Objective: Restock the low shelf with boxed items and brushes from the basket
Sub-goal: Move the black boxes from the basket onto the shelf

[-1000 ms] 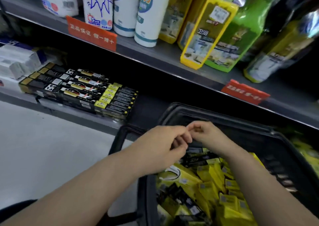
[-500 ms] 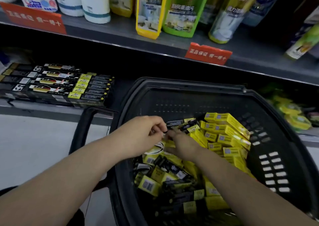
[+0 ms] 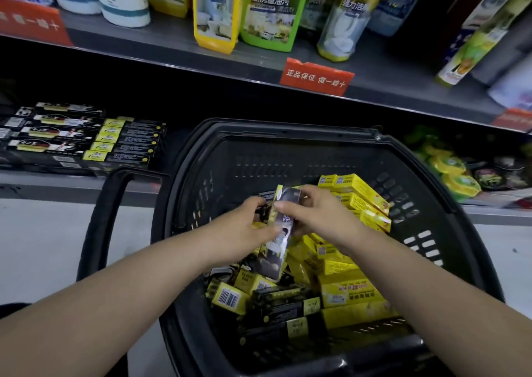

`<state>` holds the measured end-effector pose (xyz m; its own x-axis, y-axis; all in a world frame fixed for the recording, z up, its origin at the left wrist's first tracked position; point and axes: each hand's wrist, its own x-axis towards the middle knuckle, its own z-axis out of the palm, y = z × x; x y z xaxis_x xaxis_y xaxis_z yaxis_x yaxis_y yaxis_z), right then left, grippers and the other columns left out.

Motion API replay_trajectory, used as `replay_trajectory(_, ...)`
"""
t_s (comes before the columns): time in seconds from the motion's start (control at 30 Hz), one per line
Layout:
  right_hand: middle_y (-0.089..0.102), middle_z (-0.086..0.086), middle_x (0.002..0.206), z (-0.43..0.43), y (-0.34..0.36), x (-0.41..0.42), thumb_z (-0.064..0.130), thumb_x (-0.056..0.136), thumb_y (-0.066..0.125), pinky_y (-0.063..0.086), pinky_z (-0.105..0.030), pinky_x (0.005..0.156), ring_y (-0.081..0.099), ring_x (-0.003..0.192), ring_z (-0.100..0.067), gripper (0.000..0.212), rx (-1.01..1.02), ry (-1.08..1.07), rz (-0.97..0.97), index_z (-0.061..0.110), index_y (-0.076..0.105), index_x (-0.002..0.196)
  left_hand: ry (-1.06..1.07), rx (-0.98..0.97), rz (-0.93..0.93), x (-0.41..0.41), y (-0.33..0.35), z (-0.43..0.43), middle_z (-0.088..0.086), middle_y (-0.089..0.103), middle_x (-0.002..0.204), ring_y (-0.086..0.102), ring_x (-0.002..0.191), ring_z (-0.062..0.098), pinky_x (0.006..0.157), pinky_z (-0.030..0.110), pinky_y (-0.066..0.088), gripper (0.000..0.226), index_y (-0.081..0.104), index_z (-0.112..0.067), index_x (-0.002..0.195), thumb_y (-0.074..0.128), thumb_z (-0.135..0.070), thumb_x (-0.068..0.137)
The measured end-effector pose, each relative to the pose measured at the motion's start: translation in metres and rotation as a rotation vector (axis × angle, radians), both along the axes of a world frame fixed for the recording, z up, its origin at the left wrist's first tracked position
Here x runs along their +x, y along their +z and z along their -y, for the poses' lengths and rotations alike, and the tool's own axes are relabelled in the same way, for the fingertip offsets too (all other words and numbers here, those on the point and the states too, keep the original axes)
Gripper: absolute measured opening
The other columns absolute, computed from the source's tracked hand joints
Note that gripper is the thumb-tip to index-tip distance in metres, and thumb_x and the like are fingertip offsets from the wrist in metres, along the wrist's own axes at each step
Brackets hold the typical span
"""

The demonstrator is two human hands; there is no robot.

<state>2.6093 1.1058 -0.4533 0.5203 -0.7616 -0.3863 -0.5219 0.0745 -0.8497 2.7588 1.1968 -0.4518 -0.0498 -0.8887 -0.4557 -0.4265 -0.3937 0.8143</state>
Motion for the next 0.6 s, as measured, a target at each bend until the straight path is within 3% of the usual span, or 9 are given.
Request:
replay_trajectory(0.1,0.072,-0.012,0.085,-0.007,0.011,0.000,0.033,0.087,0.063,0.057,-0.026,0.057,0.070,0.067,-0.016,0.034,0.037,-0.107,0.098,0.000,0.062,0.098,0.056,0.014,-0.208,-0.014,-0.001,0.000,-0.011,0.059,0.116,0.055,0.108,0.006,0.089,0.023,0.046,0.057,0.038,-0.027,0.134,0.065,-0.037,0.085)
replay_trajectory(0.23,0.073,-0.004,0.077,-0.006,0.005,-0.009,0.037,0.099,0.039,0.055,-0.022,0.058,0.070,0.067,-0.014,0.039,0.228,-0.158,0.159,0.010,0.065,0.089,0.359,0.082,-0.315,-0.020,-0.004,0.010,0.001,0.057,0.104,0.052,0.094,0.008,0.080,0.027,0.044,0.054,0.044,-0.013,0.122,0.066,-0.024,0.074)
replay_trajectory(0.27,0.072,-0.006,0.086,-0.006,0.000,-0.013,0.033,0.100,0.037,0.055,-0.023,0.063,0.069,0.072,-0.014,0.037,0.203,-0.065,0.061,0.010,0.064,0.092,0.442,0.129,-0.358,-0.018,-0.005,0.012,0.003,0.057,0.104,0.052,0.093,0.012,0.082,0.031,0.043,0.054,0.047,-0.014,0.118,0.065,-0.026,0.068)
replay_trajectory(0.33,0.067,-0.008,0.107,-0.009,-0.016,-0.025,0.030,0.098,0.044,0.050,-0.027,0.075,0.065,0.089,-0.016,0.027,-0.004,0.365,-0.353,0.011,0.062,0.105,0.506,0.241,-0.478,-0.012,-0.006,0.014,0.007,0.056,0.104,0.055,0.093,0.021,0.092,0.041,0.044,0.047,0.054,-0.018,0.103,0.066,-0.032,0.061)
replay_trajectory(0.43,0.055,-0.008,0.129,-0.024,-0.051,-0.041,0.035,0.088,0.061,0.045,-0.030,0.083,0.055,0.111,-0.026,0.049,-0.096,0.976,-0.919,0.014,0.048,0.130,0.510,0.320,-0.581,-0.006,-0.004,0.013,0.002,0.065,0.076,0.064,0.065,0.019,0.077,0.036,0.051,0.033,0.065,-0.020,0.085,0.071,-0.048,0.069)
replay_trajectory(0.53,0.054,-0.013,0.127,-0.039,-0.068,-0.042,0.027,0.083,0.069,0.048,-0.035,0.080,0.056,0.109,-0.032,0.055,-0.231,1.108,-1.015,0.010,0.044,0.130,0.509,0.324,-0.604,-0.007,-0.003,0.013,-0.001,0.064,0.054,0.061,0.045,0.015,0.051,0.025,0.050,0.031,0.070,-0.019,0.084,0.067,-0.049,0.076)
replay_trajectory(0.6,0.056,-0.013,0.123,-0.038,-0.072,-0.040,0.025,0.082,0.071,0.047,-0.035,0.078,0.056,0.108,-0.033,0.054,-0.318,1.096,-0.982,0.010,0.047,0.127,0.520,0.302,-0.602,-0.008,-0.003,0.013,-0.001,0.064,0.053,0.060,0.045,0.014,0.045,0.023,0.048,0.031,0.072,-0.017,0.088,0.064,-0.045,0.080)
